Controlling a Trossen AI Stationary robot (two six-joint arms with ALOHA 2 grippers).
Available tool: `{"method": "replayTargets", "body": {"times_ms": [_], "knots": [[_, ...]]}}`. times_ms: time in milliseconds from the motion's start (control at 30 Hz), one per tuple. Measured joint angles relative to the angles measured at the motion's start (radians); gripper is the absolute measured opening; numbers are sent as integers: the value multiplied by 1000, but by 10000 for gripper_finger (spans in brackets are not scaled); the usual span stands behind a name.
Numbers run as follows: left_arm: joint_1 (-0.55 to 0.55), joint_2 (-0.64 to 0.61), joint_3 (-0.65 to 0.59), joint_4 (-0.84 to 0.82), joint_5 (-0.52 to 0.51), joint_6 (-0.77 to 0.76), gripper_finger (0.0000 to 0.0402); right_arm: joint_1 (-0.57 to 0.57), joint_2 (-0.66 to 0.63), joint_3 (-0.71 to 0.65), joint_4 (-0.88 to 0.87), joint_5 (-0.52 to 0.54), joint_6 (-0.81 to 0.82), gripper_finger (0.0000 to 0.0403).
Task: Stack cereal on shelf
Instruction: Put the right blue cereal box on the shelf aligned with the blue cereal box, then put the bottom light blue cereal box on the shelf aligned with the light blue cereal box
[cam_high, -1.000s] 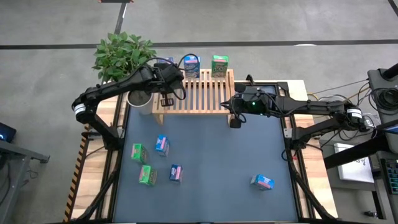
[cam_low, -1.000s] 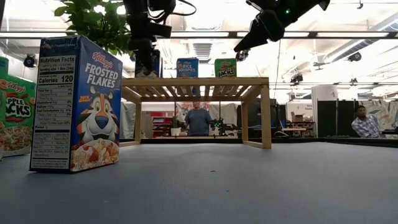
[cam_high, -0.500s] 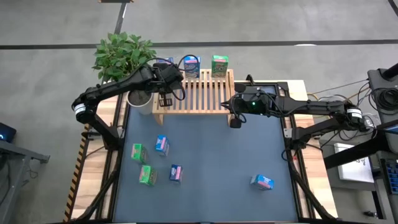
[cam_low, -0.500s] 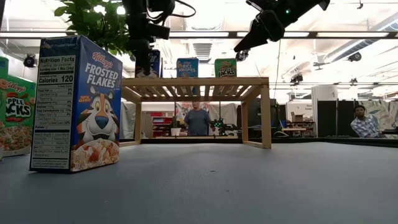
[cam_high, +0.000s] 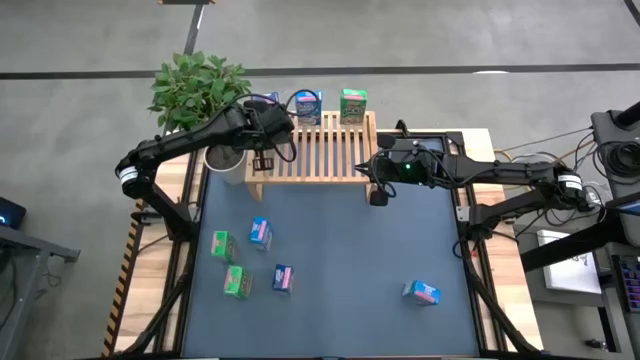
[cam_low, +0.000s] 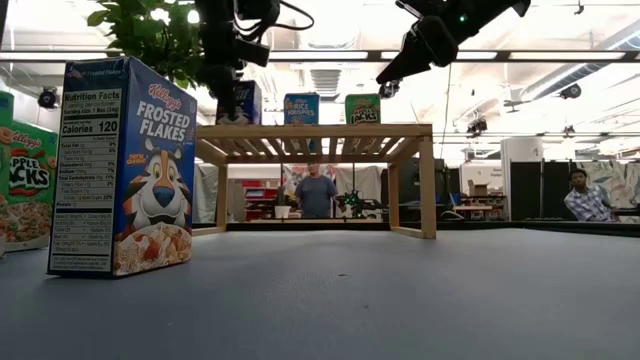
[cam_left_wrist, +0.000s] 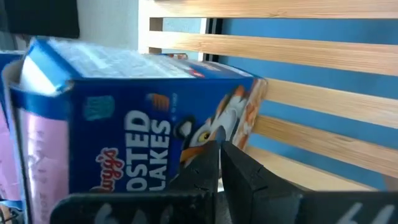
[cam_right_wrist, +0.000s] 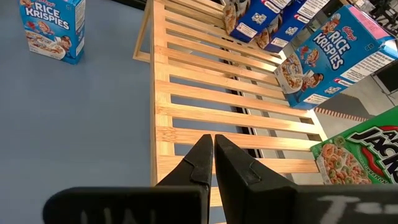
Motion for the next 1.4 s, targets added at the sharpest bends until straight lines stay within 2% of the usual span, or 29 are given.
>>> {"method": "replayTargets", "body": {"times_ms": [800, 1100, 1400], "knots": [[-25, -14, 6, 6, 5, -47, 1, 1, 0, 0, -3, 0, 7, 9], [-189, -79, 89, 16, 12, -108, 1, 67, 0, 71, -136, 0, 120, 9], [-430, -195, 78, 100, 9, -242, 1, 259, 0, 195, -370, 1, 333, 9]]}}
